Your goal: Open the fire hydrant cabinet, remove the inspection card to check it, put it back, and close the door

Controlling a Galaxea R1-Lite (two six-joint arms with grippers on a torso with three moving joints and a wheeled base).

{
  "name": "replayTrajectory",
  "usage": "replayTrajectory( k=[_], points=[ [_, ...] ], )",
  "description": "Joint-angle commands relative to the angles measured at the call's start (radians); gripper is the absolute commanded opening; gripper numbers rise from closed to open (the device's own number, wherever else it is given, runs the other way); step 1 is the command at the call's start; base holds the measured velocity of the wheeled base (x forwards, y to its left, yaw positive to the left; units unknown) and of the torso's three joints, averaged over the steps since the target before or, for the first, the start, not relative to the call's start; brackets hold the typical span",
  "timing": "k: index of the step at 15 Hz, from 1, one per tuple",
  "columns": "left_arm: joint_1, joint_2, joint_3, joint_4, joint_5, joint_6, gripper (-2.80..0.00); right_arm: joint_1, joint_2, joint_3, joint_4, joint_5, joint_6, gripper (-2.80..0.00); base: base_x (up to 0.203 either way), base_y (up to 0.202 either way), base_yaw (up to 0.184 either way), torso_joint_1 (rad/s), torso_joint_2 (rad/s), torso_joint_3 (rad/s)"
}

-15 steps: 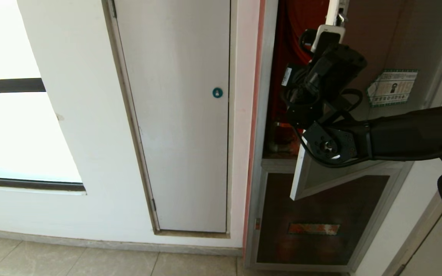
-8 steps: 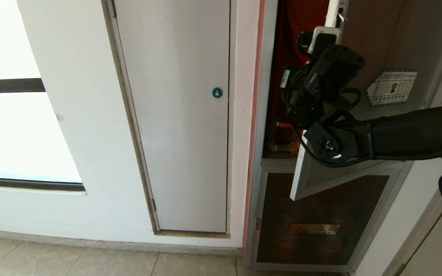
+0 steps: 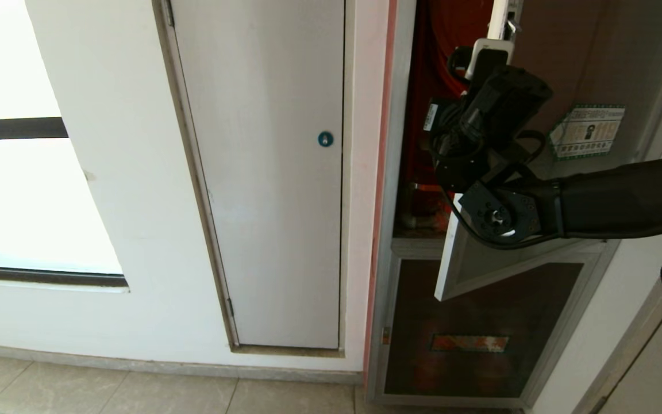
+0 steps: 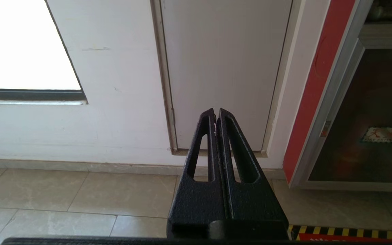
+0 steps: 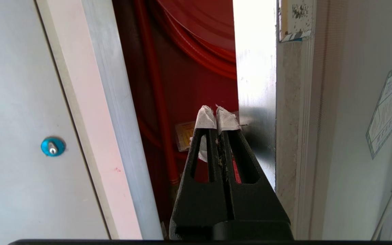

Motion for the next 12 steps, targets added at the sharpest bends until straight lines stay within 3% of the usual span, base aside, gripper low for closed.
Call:
replayTrajectory(
  k=[1,12],
  points=[
    [0.000,0.001,0.000,0.000,0.000,0.000,-2.80,-0.004,-0.027,0.038,-0.008,-0.005,-0.002,-2.80,0.000,0.000,0.000,0.000,0.00,0.000],
    [0.000,0.001,0.000,0.001,0.000,0.000,-2.80,-0.004,-0.222,0.255,-0.017,-0.008,-0.001,-2.80,0.000,0.000,0.000,0.000,0.00,0.000]
  ],
)
